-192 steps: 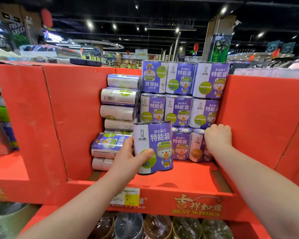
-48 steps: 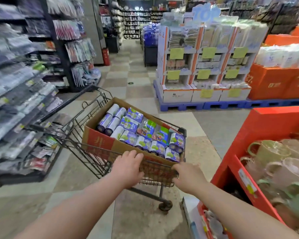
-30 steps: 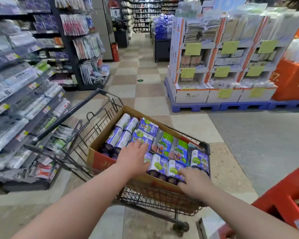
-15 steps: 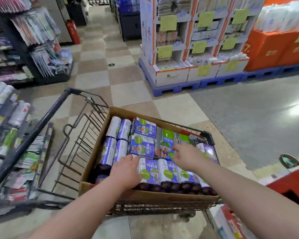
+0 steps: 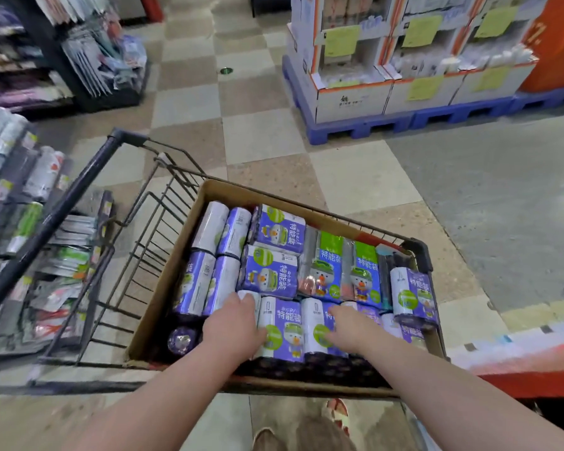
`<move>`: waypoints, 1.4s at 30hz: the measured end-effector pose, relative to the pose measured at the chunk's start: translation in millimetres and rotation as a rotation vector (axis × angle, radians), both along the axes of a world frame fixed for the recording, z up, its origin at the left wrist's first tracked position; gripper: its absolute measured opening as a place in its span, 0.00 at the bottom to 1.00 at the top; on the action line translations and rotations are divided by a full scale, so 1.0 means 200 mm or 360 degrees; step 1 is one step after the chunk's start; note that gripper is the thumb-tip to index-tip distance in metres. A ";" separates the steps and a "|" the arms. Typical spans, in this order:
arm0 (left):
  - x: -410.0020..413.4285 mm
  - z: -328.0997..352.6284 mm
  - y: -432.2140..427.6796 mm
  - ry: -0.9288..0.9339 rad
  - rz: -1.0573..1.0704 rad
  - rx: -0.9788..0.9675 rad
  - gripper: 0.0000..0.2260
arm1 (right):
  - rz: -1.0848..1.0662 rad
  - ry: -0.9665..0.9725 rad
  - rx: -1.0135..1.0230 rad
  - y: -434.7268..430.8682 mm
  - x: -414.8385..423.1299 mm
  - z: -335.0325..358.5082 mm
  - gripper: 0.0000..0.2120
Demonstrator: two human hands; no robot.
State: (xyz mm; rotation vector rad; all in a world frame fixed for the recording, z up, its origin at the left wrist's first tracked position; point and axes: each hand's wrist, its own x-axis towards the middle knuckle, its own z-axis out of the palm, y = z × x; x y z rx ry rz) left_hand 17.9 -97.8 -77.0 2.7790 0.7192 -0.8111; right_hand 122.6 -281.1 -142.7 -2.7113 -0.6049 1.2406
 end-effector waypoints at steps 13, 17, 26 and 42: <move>-0.01 -0.10 -0.04 -0.0099 0.0262 -0.0057 0.32 | 0.0116 0.0068 0.0399 0.10 -0.02 -0.07 0.33; -0.02 -0.05 -0.05 -0.0130 0.0310 -0.0065 0.31 | 0.0131 0.0011 0.0349 0.16 -0.09 -0.08 0.44; -0.05 0.09 0.05 -0.0265 0.0710 -0.0237 0.32 | -0.0504 0.0311 0.0611 0.23 -0.20 -0.06 0.45; -0.02 0.15 0.11 -0.0686 0.1076 -0.1106 0.23 | -0.1626 0.0423 0.1133 0.06 -0.26 0.19 0.36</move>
